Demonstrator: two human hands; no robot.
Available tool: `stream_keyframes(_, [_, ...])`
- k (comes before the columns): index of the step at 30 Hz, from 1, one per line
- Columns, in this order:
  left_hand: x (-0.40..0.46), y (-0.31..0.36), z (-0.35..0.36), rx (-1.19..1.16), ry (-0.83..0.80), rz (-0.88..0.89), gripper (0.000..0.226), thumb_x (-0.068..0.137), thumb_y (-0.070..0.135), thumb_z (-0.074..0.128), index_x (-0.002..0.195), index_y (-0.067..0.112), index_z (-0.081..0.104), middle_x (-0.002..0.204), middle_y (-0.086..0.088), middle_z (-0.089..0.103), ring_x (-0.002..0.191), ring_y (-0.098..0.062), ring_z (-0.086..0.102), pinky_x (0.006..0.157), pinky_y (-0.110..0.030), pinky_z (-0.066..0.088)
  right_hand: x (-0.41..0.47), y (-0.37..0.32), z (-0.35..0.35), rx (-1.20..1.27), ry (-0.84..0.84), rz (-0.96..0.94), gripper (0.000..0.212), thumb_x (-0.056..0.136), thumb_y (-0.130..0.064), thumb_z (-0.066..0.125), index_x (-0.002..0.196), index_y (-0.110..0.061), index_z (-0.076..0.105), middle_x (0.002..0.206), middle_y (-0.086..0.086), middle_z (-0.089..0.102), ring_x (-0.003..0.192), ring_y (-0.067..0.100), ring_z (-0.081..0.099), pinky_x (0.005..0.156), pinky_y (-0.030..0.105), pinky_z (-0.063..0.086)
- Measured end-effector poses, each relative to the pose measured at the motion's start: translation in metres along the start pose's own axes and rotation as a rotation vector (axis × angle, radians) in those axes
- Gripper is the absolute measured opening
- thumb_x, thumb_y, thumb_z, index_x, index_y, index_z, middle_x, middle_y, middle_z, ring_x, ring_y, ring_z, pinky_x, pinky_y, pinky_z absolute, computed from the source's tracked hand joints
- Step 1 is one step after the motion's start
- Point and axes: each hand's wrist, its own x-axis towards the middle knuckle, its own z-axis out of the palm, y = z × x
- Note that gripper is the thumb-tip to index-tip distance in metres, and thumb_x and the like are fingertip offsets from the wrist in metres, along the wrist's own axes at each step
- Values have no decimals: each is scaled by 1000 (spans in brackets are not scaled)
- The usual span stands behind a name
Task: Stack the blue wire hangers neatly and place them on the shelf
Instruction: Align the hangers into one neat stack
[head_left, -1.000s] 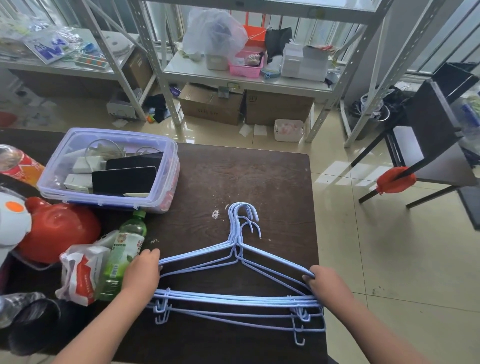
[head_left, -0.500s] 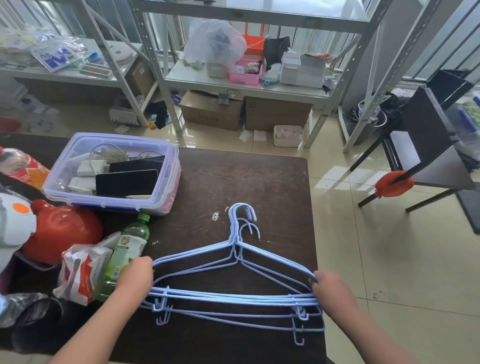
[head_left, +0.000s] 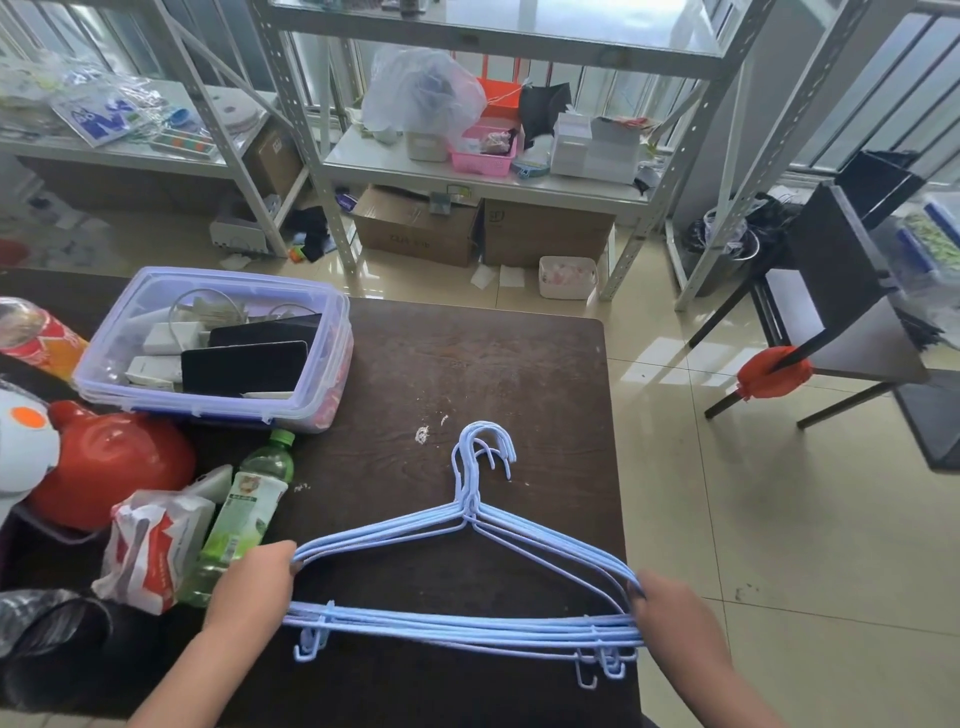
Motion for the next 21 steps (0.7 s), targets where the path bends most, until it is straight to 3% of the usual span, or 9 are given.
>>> stream_keyframes(5, [-12,3,6,26,4,-25,25,94,22,45,69,21,46,65,-1,53,64,-22,56,53,-30,37,-3,6,12,33,-20,-8,36,95,-32,42,61,-27,35,57,-6,41,57,17,44,44,20,25])
stream_keyframes(9, [-18,5,5,48,51,-32,25,93,16,44,69,21,45,66,0,52,64,-21,55,53,-30,37,-3,3,9,45,7,-31,29,96,-35,42,69,-24,43,59,-4,46,51,12,42,45,21,28])
stream_keyframes(15, [-14,3,1,50,76,-79,20,88,5,46,72,15,49,65,-4,52,61,-20,53,50,-28,35,2,-4,11,34,10,-48,39,94,-29,45,57,-26,34,54,-5,43,48,11,39,43,22,25])
stream_keyframes(21, [-10,4,6,49,35,-120,21,87,5,48,71,17,51,67,-2,55,63,-18,54,49,-27,34,5,-2,17,24,4,-56,30,94,-34,45,67,-21,48,62,-2,54,53,14,45,45,25,29])
